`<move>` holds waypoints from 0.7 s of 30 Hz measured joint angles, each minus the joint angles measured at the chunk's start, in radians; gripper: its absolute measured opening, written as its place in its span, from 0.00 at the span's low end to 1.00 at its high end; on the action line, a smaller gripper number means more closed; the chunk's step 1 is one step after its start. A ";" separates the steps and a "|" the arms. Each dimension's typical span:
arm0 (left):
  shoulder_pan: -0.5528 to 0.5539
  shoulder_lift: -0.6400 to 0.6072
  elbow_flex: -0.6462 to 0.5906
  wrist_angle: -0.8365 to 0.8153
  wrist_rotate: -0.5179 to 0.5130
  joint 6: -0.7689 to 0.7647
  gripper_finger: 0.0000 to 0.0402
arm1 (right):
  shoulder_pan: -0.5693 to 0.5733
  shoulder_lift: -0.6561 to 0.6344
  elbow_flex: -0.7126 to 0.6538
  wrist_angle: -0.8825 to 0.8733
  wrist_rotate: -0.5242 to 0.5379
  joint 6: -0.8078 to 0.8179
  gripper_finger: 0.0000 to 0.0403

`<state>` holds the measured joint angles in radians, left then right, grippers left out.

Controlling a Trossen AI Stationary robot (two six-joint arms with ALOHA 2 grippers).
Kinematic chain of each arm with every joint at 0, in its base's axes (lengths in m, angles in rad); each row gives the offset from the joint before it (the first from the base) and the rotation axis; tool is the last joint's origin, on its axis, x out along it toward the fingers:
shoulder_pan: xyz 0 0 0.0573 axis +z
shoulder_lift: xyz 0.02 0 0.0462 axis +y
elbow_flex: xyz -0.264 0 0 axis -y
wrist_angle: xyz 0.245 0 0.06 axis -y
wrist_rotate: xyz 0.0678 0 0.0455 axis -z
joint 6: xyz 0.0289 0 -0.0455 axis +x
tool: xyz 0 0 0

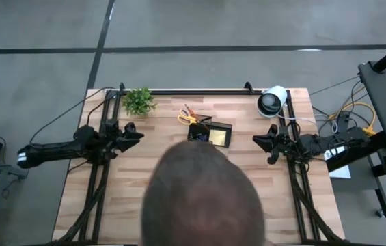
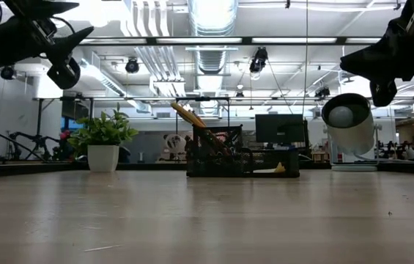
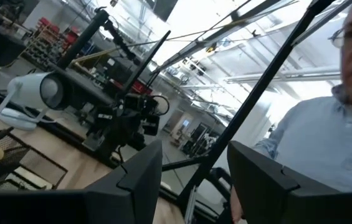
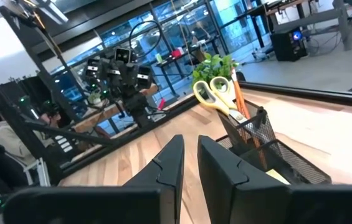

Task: Pick and place office supplies into organizer
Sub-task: Return to Home Position

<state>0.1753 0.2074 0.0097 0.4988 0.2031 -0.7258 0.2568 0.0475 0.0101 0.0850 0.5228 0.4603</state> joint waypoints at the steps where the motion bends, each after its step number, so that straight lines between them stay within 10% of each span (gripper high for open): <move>1: 0.000 0.006 0.000 0.000 0.000 0.000 0.41 | 0.000 0.000 0.000 0.000 0.001 0.000 0.10; 21: 0.001 -0.012 -0.002 -0.083 0.000 0.000 0.41 | 0.000 0.000 0.000 0.001 0.001 0.000 0.10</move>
<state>0.1767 0.1958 0.0077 0.4156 0.2031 -0.7258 0.2569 0.0475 0.0105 0.0860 0.5236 0.4603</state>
